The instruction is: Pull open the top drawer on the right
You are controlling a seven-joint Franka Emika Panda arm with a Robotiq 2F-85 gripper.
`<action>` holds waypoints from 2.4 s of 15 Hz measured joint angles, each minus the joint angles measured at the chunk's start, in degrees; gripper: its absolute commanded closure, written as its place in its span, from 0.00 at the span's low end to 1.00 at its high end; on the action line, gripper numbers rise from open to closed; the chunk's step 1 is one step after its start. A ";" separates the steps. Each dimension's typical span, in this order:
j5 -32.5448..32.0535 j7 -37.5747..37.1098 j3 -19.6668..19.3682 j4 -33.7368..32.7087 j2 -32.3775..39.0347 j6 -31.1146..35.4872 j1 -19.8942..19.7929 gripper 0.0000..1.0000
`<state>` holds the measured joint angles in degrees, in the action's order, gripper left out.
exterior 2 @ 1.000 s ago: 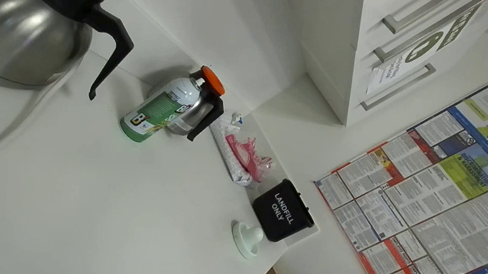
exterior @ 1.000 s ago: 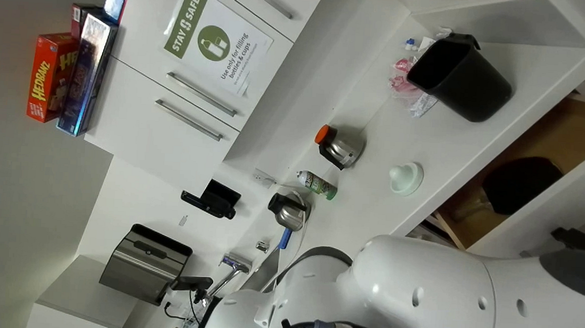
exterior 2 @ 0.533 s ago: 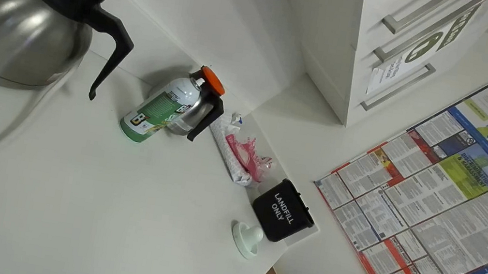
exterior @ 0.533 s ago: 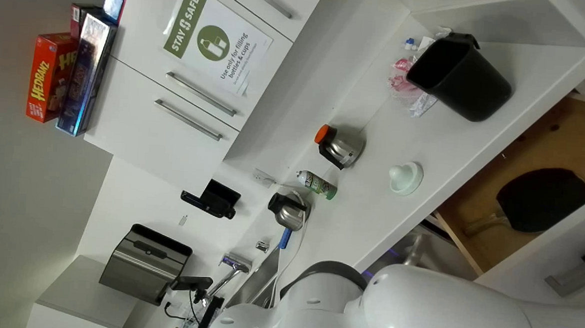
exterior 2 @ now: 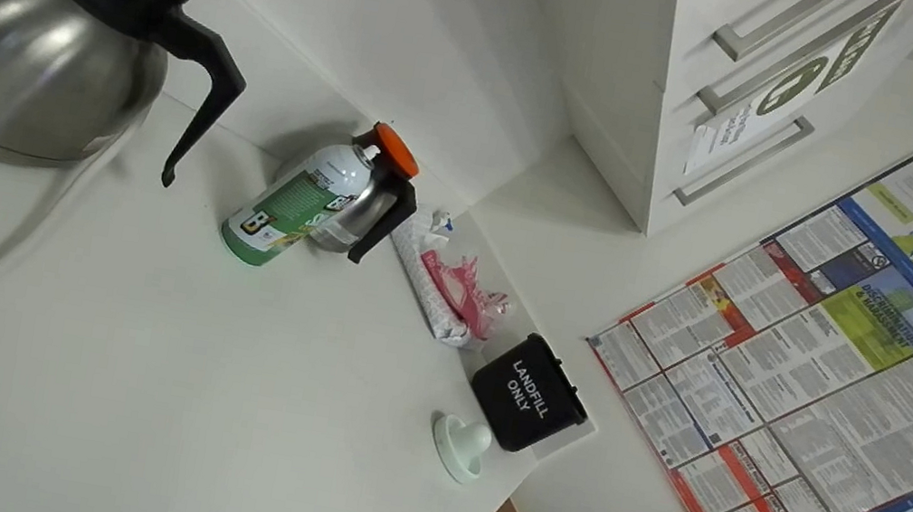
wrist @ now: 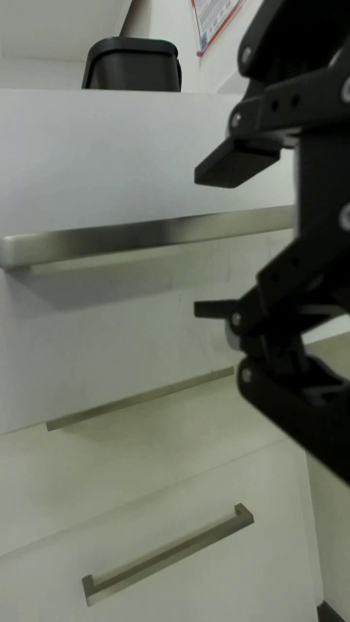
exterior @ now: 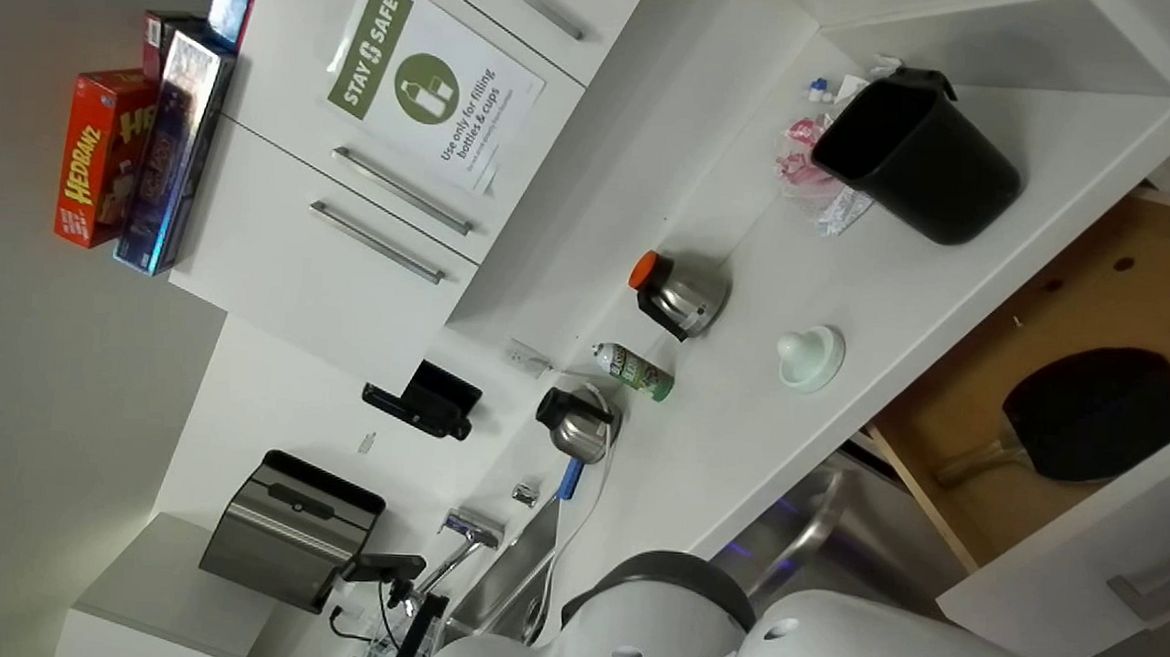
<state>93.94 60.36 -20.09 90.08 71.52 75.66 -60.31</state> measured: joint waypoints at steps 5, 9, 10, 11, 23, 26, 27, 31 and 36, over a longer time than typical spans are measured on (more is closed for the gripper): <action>-4.16 0.30 -3.15 8.57 -7.89 1.23 2.62 0.00; -5.70 0.78 -7.49 19.25 -18.85 9.94 8.51 0.00; -5.95 1.19 -8.56 22.03 -21.85 12.66 10.16 0.00; -6.00 1.47 -9.92 24.84 -24.83 15.04 12.07 0.00; -31.92 -6.90 -30.57 48.51 -62.08 52.65 45.29 0.00; -46.24 -17.78 -30.77 51.50 -71.33 63.84 51.78 0.00; -51.19 -21.80 -29.04 52.36 -74.05 66.23 52.06 0.00; -69.59 -38.99 -18.24 54.86 -82.40 69.45 48.75 0.00; -80.38 -49.90 -9.11 57.16 -88.96 68.72 44.30 0.00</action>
<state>13.56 10.46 -29.20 147.24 -17.44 144.39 -16.01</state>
